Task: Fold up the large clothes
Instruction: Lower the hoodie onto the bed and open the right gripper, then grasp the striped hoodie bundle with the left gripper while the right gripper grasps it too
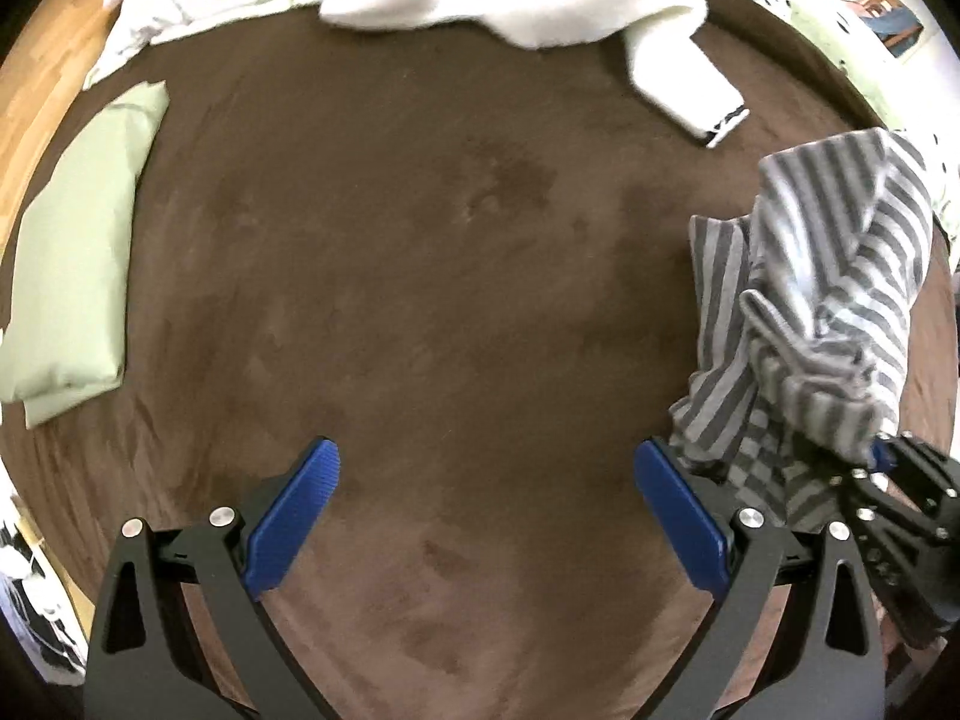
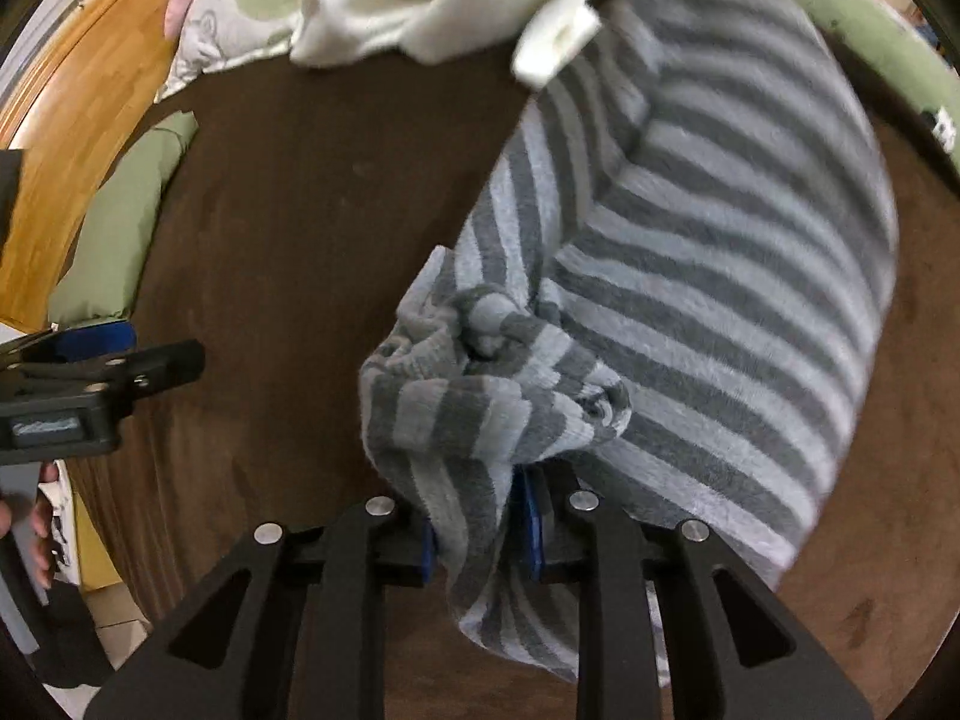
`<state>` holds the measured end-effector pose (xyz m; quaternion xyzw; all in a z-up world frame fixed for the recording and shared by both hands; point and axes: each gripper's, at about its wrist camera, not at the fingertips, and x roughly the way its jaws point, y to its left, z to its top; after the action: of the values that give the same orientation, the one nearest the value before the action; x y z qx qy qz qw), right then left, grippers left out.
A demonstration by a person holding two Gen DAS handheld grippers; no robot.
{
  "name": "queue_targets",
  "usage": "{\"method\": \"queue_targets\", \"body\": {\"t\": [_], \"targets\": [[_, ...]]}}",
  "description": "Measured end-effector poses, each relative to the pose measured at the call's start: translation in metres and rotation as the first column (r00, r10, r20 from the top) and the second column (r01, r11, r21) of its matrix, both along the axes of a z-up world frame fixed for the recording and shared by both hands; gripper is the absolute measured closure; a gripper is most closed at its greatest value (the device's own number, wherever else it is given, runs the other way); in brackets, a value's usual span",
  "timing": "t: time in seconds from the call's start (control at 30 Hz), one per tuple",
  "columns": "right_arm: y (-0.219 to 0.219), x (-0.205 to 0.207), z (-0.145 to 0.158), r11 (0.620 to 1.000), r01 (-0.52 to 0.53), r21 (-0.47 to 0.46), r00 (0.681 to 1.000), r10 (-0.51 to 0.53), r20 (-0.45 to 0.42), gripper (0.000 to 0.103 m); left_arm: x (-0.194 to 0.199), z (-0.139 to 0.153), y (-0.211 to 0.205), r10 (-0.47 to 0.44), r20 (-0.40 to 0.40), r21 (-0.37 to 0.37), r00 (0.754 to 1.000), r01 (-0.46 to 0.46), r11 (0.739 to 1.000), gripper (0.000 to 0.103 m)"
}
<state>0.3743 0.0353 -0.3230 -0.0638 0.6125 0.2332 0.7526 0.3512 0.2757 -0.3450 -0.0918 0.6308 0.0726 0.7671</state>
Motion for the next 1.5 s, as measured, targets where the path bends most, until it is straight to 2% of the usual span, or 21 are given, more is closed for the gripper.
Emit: {"method": "queue_targets", "body": {"t": [0.1,0.2,0.4,0.47,0.57,0.67,0.83,1.03,1.13,1.3,1.4,1.5], "targets": [[0.008,0.002,-0.015,1.0,0.0,0.003,1.0,0.0,-0.023,0.081,-0.007,-0.006,0.002,0.01,-0.007,-0.003,1.0,-0.01,1.0,0.006],[0.015,0.002,-0.02,1.0,-0.017,-0.013,1.0,0.016,-0.01,0.082,-0.01,-0.013,0.005,0.021,-0.011,-0.011,1.0,-0.021,1.0,0.006],[0.012,0.0,-0.01,0.999,-0.035,-0.018,0.999,0.035,0.012,0.081,-0.017,-0.02,0.005,0.027,-0.025,-0.025,0.999,-0.028,0.999,0.006],[0.014,-0.001,-0.002,0.999,-0.045,-0.018,0.999,0.046,0.023,0.075,-0.017,-0.018,0.005,0.028,-0.025,-0.032,0.999,-0.029,0.999,0.006],[0.009,-0.005,0.013,0.999,-0.054,0.006,0.998,0.054,0.025,0.06,-0.017,-0.013,0.001,0.025,-0.026,-0.039,0.999,-0.026,0.999,0.006],[0.002,-0.009,0.032,0.996,-0.06,0.07,0.998,0.059,0.01,0.032,-0.016,-0.004,-0.004,0.02,-0.014,-0.048,1.0,-0.02,0.999,0.006],[-0.018,-0.017,0.062,0.996,-0.028,0.085,1.0,0.027,0.009,0.022,-0.011,0.015,-0.016,-0.014,0.013,-0.065,1.0,0.015,0.998,0.006],[-0.068,-0.011,0.105,0.996,0.045,0.079,0.994,-0.053,0.093,0.022,-0.002,0.045,-0.043,-0.097,0.1,-0.128,0.99,0.109,0.986,0.006],[-0.091,0.015,0.112,0.995,0.07,0.076,0.99,-0.079,0.116,0.022,0.006,0.051,-0.061,-0.145,0.153,-0.204,0.978,0.175,0.963,0.006],[-0.104,0.067,0.112,0.998,0.032,0.056,0.986,-0.041,0.16,0.022,0.023,0.036,-0.083,-0.141,0.179,-0.35,0.974,0.197,0.916,0.006],[-0.1,0.091,0.106,0.999,-0.007,0.049,0.985,-0.001,0.174,0.022,0.028,0.028,-0.089,-0.115,0.179,-0.392,0.977,0.178,0.903,0.006],[-0.1,0.111,0.1,0.997,-0.024,0.079,0.985,0.01,0.171,0.022,0.031,0.024,-0.097,-0.119,0.19,-0.397,0.975,0.187,0.899,0.007]]}}
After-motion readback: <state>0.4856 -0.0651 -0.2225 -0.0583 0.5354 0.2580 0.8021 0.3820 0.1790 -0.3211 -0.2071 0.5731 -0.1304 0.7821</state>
